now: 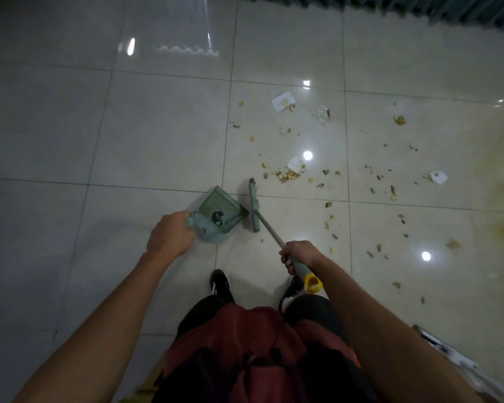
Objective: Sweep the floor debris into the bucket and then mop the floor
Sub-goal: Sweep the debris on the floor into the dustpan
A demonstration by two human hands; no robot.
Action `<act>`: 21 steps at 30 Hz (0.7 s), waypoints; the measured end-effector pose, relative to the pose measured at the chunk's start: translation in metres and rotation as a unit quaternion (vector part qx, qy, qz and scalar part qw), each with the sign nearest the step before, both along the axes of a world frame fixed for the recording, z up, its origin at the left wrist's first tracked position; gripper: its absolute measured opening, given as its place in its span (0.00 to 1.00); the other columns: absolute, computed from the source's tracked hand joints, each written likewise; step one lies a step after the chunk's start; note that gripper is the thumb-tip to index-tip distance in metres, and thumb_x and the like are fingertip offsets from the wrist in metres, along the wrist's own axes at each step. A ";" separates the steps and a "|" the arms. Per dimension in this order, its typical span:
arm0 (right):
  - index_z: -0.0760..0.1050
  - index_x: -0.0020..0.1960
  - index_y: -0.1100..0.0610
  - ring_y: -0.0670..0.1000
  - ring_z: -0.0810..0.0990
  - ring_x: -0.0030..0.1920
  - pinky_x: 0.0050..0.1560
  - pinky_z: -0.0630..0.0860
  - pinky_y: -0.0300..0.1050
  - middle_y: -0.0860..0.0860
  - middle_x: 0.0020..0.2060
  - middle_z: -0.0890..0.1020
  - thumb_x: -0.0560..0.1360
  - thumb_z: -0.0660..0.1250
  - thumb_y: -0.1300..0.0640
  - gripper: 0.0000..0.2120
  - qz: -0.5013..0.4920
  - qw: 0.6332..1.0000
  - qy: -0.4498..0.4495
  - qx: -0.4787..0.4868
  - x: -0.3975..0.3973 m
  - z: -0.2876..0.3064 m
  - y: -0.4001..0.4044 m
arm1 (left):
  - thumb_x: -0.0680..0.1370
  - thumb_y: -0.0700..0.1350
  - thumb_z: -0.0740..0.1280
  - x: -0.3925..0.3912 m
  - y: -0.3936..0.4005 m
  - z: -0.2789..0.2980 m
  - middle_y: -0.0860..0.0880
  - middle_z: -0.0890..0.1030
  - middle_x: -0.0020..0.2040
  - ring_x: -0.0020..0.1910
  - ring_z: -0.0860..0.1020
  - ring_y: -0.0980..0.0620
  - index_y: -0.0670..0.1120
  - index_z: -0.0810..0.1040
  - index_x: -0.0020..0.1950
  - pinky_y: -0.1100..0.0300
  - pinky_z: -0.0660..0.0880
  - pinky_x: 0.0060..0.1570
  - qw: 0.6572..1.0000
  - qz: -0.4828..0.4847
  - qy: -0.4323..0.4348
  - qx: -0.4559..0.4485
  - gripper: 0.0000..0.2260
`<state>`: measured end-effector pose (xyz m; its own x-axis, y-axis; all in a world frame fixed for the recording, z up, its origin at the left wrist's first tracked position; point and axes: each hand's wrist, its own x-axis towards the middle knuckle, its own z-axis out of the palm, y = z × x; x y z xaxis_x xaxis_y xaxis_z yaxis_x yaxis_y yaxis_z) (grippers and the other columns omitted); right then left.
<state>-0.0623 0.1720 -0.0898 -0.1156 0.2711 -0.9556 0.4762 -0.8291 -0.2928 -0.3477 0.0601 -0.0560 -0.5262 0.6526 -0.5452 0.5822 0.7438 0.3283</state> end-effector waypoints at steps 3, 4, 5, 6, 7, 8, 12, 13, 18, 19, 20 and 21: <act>0.75 0.45 0.65 0.50 0.72 0.24 0.25 0.72 0.39 0.58 0.32 0.76 0.75 0.64 0.68 0.01 0.034 0.999 0.004 -0.003 0.014 -0.004 0.008 | 0.75 0.42 0.63 0.025 -0.004 -0.004 0.45 0.81 0.43 0.39 0.78 0.43 0.48 0.81 0.48 0.57 0.75 0.40 1.000 0.020 0.005 -0.006 0.07; 0.75 0.45 0.65 0.50 0.72 0.24 0.25 0.72 0.40 0.59 0.32 0.76 0.75 0.64 0.68 0.02 0.048 0.999 0.010 -0.005 0.020 -0.004 0.012 | 0.75 0.41 0.63 0.035 -0.003 -0.005 0.45 0.81 0.43 0.39 0.78 0.43 0.49 0.80 0.49 0.56 0.75 0.41 1.000 0.026 0.008 -0.007 0.08; 0.75 0.46 0.65 0.50 0.73 0.24 0.25 0.72 0.40 0.59 0.32 0.77 0.75 0.63 0.68 0.02 0.063 0.998 0.015 -0.006 0.027 -0.005 0.017 | 0.75 0.40 0.63 0.045 -0.001 -0.005 0.44 0.81 0.44 0.40 0.78 0.43 0.49 0.81 0.50 0.56 0.75 0.41 0.999 0.030 0.014 -0.010 0.09; 0.74 0.47 0.64 0.50 0.72 0.24 0.25 0.71 0.39 0.59 0.32 0.77 0.75 0.63 0.68 0.02 0.078 0.997 0.021 -0.010 0.034 -0.004 0.022 | 0.74 0.40 0.63 0.055 0.001 -0.005 0.43 0.82 0.45 0.40 0.79 0.42 0.49 0.81 0.50 0.55 0.76 0.42 0.999 0.037 0.022 -0.015 0.10; 0.73 0.48 0.64 0.50 0.72 0.23 0.24 0.71 0.39 0.59 0.33 0.77 0.76 0.62 0.68 0.03 0.097 0.995 0.028 -0.015 0.041 -0.004 0.028 | 0.74 0.39 0.63 0.066 0.002 -0.005 0.42 0.83 0.45 0.41 0.80 0.41 0.49 0.81 0.50 0.54 0.77 0.42 0.998 0.050 0.030 -0.019 0.10; 0.73 0.49 0.65 0.50 0.72 0.23 0.24 0.71 0.39 0.60 0.34 0.78 0.76 0.62 0.68 0.03 0.116 0.992 0.037 -0.021 0.048 -0.005 0.034 | 0.74 0.39 0.63 0.076 0.003 -0.005 0.42 0.83 0.45 0.42 0.80 0.40 0.50 0.81 0.49 0.54 0.78 0.43 0.997 0.065 0.037 -0.022 0.10; 0.73 0.51 0.65 0.50 0.73 0.22 0.22 0.70 0.39 0.62 0.35 0.80 0.76 0.62 0.68 0.04 0.191 0.980 0.053 -0.033 0.073 -0.005 0.059 | 0.74 0.38 0.62 0.114 0.007 -0.007 0.44 0.82 0.43 0.40 0.80 0.42 0.50 0.82 0.51 0.55 0.77 0.41 0.993 0.115 0.033 -0.026 0.13; 0.73 0.51 0.64 0.50 0.72 0.22 0.22 0.70 0.38 0.62 0.35 0.80 0.76 0.62 0.68 0.04 0.204 0.977 0.053 -0.036 0.079 -0.004 0.064 | 0.74 0.38 0.62 0.122 0.006 -0.007 0.45 0.82 0.43 0.39 0.79 0.43 0.50 0.83 0.51 0.56 0.77 0.39 0.992 0.124 0.030 -0.022 0.13; 0.73 0.52 0.64 0.50 0.71 0.22 0.23 0.69 0.39 0.62 0.37 0.80 0.76 0.62 0.68 0.06 0.259 0.963 0.044 -0.055 0.103 -0.012 0.088 | 0.75 0.41 0.64 0.157 0.001 -0.017 0.45 0.83 0.47 0.41 0.80 0.44 0.50 0.82 0.58 0.56 0.78 0.40 0.986 0.158 0.029 -0.038 0.14; 0.73 0.53 0.64 0.50 0.72 0.22 0.23 0.69 0.39 0.62 0.37 0.80 0.75 0.63 0.68 0.07 0.268 0.961 0.041 -0.059 0.107 -0.016 0.092 | 0.74 0.41 0.64 0.163 0.002 -0.018 0.44 0.83 0.47 0.41 0.81 0.43 0.50 0.82 0.58 0.55 0.79 0.41 0.985 0.161 0.029 -0.047 0.15; 0.73 0.54 0.64 0.50 0.72 0.23 0.24 0.70 0.39 0.62 0.36 0.81 0.75 0.63 0.69 0.08 0.276 0.958 0.036 -0.062 0.112 -0.020 0.095 | 0.73 0.41 0.64 0.168 0.003 -0.019 0.44 0.83 0.47 0.42 0.81 0.43 0.50 0.82 0.58 0.53 0.80 0.42 0.984 0.166 0.026 -0.052 0.15; 0.73 0.55 0.63 0.51 0.72 0.24 0.24 0.70 0.39 0.62 0.36 0.81 0.75 0.63 0.69 0.09 0.290 0.955 0.030 -0.061 0.117 -0.023 0.098 | 0.73 0.41 0.64 0.173 0.004 -0.019 0.44 0.83 0.47 0.41 0.81 0.42 0.49 0.82 0.56 0.52 0.81 0.42 0.983 0.173 0.022 -0.051 0.15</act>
<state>0.0546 0.2701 -0.1125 -0.2682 0.0325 -0.9628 0.8509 -0.4605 -0.2526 -0.1748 0.0644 -0.0746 -0.7310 0.3739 -0.5707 0.3005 0.9274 0.2227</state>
